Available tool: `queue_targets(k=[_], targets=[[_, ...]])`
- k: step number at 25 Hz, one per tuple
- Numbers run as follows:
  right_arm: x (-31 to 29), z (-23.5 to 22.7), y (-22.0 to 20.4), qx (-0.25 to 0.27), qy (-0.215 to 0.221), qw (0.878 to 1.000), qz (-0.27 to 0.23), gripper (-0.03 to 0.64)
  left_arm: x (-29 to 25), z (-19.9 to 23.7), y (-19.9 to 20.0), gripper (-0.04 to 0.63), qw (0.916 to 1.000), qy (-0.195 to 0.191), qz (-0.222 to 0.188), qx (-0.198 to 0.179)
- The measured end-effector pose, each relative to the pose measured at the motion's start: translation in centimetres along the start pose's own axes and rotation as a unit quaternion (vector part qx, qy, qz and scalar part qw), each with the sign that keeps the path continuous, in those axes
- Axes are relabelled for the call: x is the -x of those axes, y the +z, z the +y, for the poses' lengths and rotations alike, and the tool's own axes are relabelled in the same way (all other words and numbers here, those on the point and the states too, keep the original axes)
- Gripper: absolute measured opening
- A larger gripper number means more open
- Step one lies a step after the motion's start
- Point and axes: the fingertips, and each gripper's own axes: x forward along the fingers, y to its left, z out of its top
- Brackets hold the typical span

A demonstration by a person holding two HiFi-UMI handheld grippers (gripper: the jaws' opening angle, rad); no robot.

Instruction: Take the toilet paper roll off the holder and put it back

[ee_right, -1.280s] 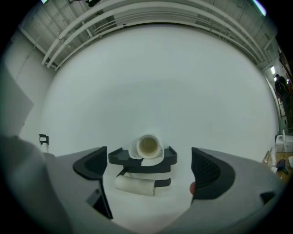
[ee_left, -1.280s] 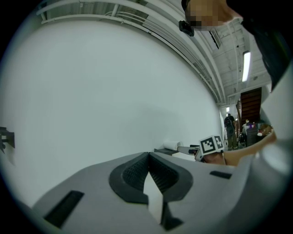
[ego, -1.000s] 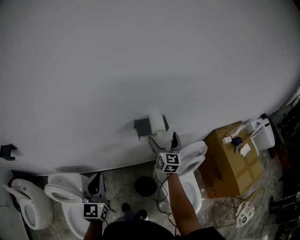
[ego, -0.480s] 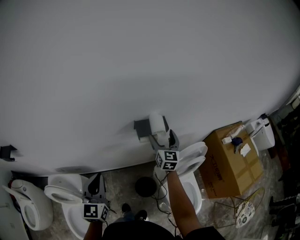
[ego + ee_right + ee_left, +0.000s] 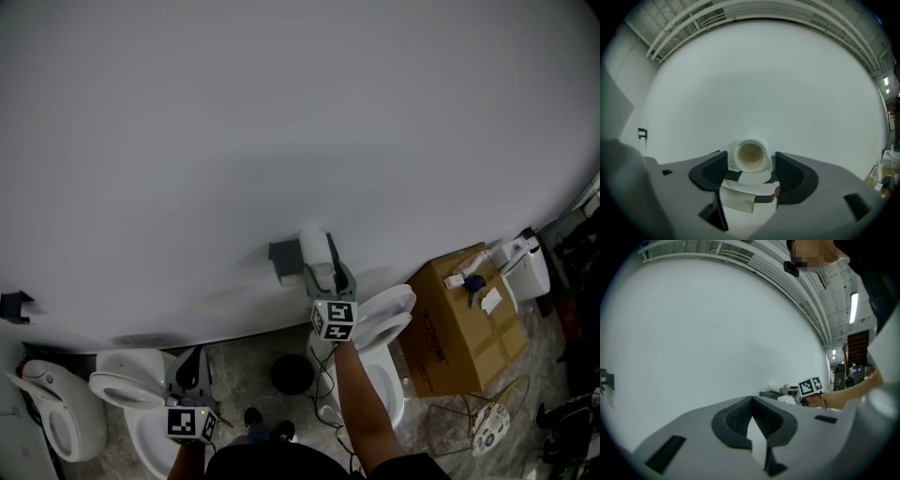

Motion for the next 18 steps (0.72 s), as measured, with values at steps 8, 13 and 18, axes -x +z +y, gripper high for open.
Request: queue_targets(k=[8, 13, 18], targets=[[-0.02, -0.02, 0.08, 0.009, -0.001, 1.0, -0.002, 0.218, -0.02, 0.01, -0.22, 0.003, 1.0, -0.002, 0.002, 0.003], [-0.12, -0.02, 0.01, 0.007, 0.0, 1.0, -0.003, 0.213, -0.22, 0.16, -0.33, 0.003, 1.0, 0.0, 0.003, 0.005], [-0.12, 0.11, 0.0, 0.003, 0.001, 1.0, -0.005, 0.21, -0.11, 0.2, -0.33, 0.003, 1.0, -0.003, 0.002, 0.003]])
